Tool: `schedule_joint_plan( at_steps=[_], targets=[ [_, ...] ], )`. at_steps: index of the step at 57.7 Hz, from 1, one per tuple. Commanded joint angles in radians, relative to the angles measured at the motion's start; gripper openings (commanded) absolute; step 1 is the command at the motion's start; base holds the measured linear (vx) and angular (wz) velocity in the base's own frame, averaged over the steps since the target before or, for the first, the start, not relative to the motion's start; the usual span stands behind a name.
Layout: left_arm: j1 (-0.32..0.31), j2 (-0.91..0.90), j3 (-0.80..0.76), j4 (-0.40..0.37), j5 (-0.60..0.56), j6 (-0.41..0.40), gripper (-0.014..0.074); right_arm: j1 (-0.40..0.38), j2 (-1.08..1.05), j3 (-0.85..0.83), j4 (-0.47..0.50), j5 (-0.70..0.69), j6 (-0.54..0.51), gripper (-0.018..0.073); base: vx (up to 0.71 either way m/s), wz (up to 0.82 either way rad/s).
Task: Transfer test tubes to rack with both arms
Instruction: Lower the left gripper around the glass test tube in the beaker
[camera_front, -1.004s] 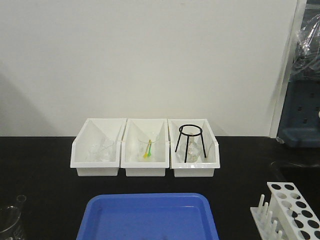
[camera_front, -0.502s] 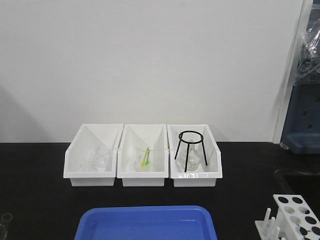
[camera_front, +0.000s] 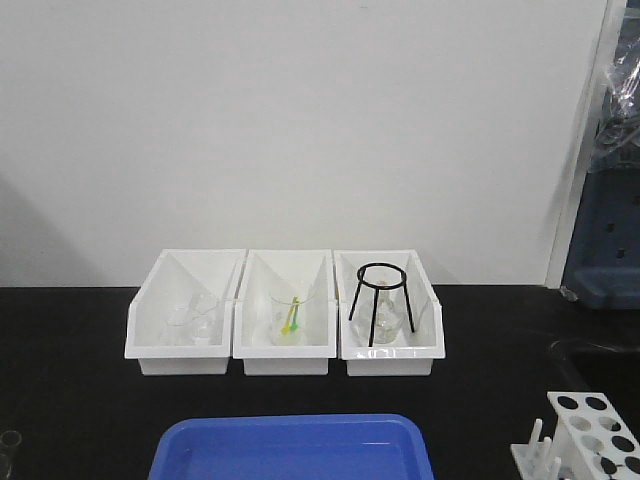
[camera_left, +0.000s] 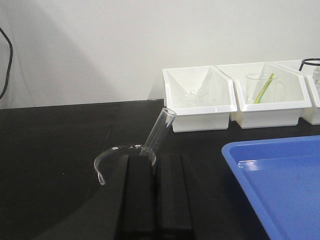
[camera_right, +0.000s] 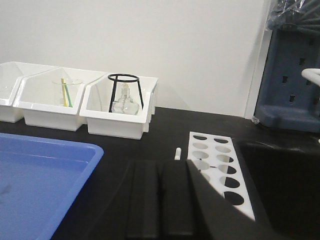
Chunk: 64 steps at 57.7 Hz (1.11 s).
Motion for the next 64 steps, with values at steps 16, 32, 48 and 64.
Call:
schedule_joint_plan(
  at_steps=[16,32,48,64],
  targets=[
    [-0.003,-0.011,-0.026,-0.012,-0.112,-0.011,-0.0001,0.001,-0.01,0.014,-0.009,-0.312,-0.005,-0.0009,0.0,0.0],
    [-0.003,-0.008,-0.155,-0.069,-0.22,-0.084,-0.0001,0.001,0.051,-0.207,-0.005,-0.137,0.0,-0.0009,0.0,0.0],
    [-0.003,0.124,-0.361,-0.026,-0.158,-0.069,0.0002,0.001,0.303,-0.444,-0.005,-0.052,0.031,-0.0004,0.0,0.0],
    [-0.003,0.303,-0.372,-0.026,-0.125,0.028,0.0043,0.001,0.498,-0.456,-0.005,-0.119,0.031,0.0048,0.0,0.0]
  ],
)
